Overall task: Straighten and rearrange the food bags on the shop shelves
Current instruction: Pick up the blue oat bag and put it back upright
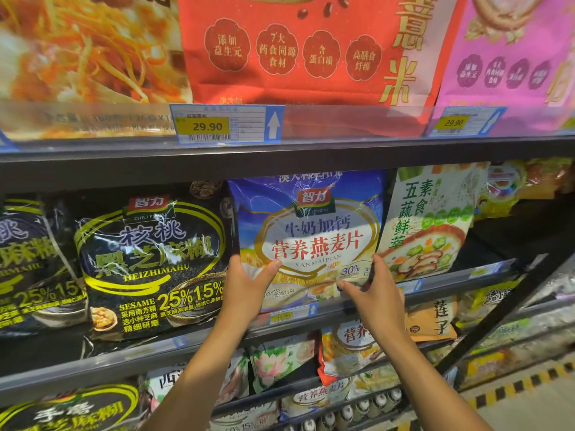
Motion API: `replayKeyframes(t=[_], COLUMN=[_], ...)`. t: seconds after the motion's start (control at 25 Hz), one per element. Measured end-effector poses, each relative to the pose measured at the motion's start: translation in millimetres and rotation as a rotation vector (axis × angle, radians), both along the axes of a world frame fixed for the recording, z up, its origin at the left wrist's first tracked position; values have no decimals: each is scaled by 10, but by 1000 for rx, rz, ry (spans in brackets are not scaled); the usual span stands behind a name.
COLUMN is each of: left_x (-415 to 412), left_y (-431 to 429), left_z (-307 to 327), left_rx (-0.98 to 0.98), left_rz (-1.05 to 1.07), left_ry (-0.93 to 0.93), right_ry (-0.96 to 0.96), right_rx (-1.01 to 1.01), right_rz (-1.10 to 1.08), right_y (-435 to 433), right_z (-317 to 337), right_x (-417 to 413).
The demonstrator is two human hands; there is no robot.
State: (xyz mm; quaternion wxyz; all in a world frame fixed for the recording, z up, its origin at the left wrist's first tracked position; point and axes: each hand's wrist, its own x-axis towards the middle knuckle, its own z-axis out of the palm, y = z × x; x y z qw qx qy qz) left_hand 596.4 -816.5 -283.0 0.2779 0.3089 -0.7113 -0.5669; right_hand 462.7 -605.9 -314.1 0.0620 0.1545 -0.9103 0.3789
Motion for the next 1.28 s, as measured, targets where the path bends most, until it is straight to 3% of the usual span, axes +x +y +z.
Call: replayKeyframes(t=[0.16,0.36,0.52,0.64,0.76,1.28], left_x=[92,415,690,637,443,253], left_y=[49,-12,92,269,193,145], left_z=[31,31,2,-6,-58,-114], left_rx=[-6,-2,-379,-566,-735,-744], left_rz=[-31,-228,36,-178,-289,-249], left_ry=[-42,-89,-165,-222,-348,-316], right_ry=[-16,17,156,292,314,159], right_rx=[3,-126,-168,36,168,319], right_rz=[4,2,-9,220,248,343], right_y=[18,83,119,70,-6,-1], right_z=[-29,-94,-104,-174,-209,4], right_x=[1,129,296,400,393,336])
